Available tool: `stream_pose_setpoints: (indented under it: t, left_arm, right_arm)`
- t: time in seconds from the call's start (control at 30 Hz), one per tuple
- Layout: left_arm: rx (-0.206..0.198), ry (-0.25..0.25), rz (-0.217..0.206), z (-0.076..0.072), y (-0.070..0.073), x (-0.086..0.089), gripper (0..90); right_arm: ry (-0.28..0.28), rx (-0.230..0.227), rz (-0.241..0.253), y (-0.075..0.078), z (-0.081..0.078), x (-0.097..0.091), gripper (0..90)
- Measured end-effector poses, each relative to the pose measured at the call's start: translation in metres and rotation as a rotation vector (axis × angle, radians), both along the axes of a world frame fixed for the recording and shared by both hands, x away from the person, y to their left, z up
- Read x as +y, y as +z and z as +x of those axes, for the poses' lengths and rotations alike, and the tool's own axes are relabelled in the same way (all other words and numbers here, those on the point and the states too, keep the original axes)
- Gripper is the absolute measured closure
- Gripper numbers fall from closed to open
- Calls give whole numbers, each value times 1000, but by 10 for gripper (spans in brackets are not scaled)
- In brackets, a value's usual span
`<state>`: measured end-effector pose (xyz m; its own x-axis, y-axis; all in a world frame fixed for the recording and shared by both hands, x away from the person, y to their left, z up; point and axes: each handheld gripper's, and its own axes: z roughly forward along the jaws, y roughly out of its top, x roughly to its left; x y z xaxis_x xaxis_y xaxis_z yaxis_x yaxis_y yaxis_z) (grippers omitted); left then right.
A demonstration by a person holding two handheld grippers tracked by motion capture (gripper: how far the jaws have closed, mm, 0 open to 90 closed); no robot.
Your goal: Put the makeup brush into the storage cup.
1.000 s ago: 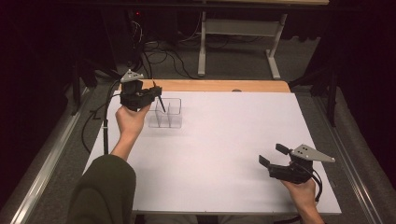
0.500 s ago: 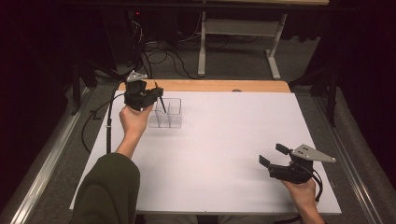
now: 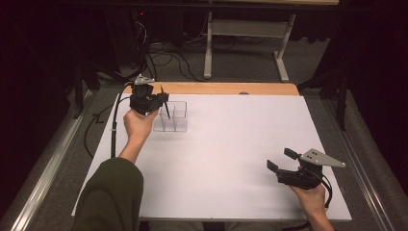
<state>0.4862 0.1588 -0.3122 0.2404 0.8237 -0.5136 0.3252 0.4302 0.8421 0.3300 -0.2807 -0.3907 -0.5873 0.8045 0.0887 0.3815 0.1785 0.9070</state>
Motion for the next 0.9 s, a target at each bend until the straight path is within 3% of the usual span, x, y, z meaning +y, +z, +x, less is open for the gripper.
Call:
stream_pose_setpoints:
  t: [0.3,0.6,0.67,0.77,0.9]
  left_arm:
    - [12,-17,17,1,-4,-3,811]
    - [6,11,44,-4,-2,-1,528]
    - [-1,15,50,-6,-1,0,492]
    - [-6,9,26,-12,1,1,472]
    - [-21,-10,39,-19,2,1,466]
  right_arm:
    - [-2,2,-3,0,0,0,170]
    - [-1,1,-5,0,0,1,171]
    - [1,-2,-5,0,0,0,171]
    - [0,-1,-6,0,0,1,171]
    - [-1,-5,-10,0,-1,1,171]
